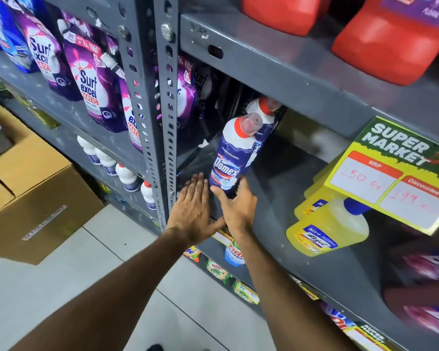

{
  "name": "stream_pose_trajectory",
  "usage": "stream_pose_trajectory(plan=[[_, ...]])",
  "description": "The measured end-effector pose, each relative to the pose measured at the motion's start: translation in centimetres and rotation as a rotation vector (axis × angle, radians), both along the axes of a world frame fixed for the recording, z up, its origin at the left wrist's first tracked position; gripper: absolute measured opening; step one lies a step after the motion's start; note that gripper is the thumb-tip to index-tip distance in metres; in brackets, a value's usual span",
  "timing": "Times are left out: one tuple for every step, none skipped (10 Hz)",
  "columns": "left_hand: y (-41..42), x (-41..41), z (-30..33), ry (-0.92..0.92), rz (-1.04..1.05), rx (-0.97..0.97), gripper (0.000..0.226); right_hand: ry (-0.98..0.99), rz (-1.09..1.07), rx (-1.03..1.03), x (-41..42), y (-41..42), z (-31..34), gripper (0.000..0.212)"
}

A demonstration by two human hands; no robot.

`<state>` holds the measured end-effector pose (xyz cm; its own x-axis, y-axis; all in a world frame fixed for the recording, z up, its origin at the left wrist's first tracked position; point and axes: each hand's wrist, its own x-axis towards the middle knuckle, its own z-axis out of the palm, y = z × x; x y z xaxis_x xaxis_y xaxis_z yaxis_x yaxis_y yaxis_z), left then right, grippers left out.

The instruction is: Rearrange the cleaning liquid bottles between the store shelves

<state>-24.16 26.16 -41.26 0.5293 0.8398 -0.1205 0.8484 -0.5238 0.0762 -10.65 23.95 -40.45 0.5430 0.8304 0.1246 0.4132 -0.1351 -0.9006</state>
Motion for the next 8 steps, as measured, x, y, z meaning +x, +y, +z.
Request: stream_pose_trajectory(plan=[[0.0,0.0,0.0,-0.001,0.002,-0.004,0.125,0.018,0.009,0.001,0.1,0.0,-0.1,0.066],[0.0,-0.1,-0.1,-0.008,0.003,0.007,0.123,0.040,0.013,-0.013,0.1,0.0,-0.1,0.068],[-0.1,-0.1,-0.3,0.003,0.002,0.009,0.123,0.052,0.013,-0.025,0.2,0.1,-0.3,0.069],[0.0,-0.1,-0.4,-0.007,-0.001,0.014,0.122,0.037,-0.004,-0.034,0.3,0.3,-0.5,0.070],[0.1,-0.1,-0.1,-0.001,-0.006,0.001,0.122,0.043,0.005,-0.039,0.3,0.1,-0.2,0.073],[-1.1,-0.4,0.8,0.066,0.028,0.012,0.117,-0.014,-0.016,-0.025,-0.3,-1.5,0.5,0.077],[-3.6,-1.4,2.9,0.015,0.021,0.033,0.112,-0.184,-0.085,0.044,-0.6,-4.0,2.7,0.069],[-6.6,-3.1,6.3,-0.187,-0.025,0.116,0.106,-0.253,-0.088,0.156,-2.8,-7.6,6.8,0.056]])
